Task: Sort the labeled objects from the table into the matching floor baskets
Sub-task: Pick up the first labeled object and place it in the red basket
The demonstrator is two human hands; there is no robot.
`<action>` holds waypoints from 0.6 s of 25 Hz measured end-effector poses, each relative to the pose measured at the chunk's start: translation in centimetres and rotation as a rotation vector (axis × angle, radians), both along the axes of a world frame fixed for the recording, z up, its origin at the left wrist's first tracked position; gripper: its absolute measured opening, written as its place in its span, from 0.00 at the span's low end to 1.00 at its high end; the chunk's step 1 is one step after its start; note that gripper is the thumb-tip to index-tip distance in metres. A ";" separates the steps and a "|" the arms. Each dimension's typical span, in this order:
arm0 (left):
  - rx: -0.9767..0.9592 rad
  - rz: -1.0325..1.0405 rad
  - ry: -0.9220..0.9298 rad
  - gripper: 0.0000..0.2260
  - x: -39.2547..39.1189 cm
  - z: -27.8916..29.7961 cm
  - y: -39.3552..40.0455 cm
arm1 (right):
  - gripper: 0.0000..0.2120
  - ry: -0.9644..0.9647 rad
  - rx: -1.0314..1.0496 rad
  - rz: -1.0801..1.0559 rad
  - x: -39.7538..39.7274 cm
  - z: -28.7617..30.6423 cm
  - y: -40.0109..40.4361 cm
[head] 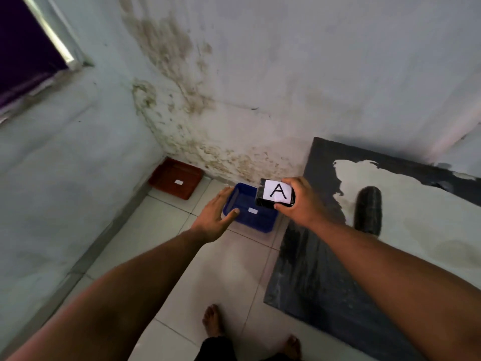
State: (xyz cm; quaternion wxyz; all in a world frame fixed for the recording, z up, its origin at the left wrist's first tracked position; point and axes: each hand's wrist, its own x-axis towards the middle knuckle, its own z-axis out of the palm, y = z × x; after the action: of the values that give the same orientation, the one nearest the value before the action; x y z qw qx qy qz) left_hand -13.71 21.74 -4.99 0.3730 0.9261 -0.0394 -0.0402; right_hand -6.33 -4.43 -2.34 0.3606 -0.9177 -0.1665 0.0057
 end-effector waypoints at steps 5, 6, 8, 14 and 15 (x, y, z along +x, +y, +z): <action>0.036 0.060 0.017 0.33 -0.4 -0.4 9.7 | 0.32 0.015 0.013 0.070 1.0 -0.3 9.9; 0.039 0.067 0.021 0.33 -0.3 -0.4 11.4 | 0.32 0.017 0.014 0.080 1.2 -0.4 11.8; 0.042 0.088 0.015 0.33 0.2 -0.2 15.5 | 0.32 0.017 0.015 0.101 1.7 -0.5 16.1; 0.029 0.153 -0.021 0.37 1.5 -0.1 25.7 | 0.33 0.011 0.027 0.120 3.6 -0.7 26.9; 0.028 0.159 -0.020 0.37 1.8 -0.3 26.9 | 0.33 0.013 0.029 0.119 4.0 -0.7 28.1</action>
State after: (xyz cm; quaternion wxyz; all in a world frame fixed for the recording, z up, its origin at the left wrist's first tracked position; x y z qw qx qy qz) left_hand -11.93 48.64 -5.24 0.3617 0.9318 0.0311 -0.0017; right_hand -2.34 23.69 -3.02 0.3738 -0.9009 -0.2182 0.0308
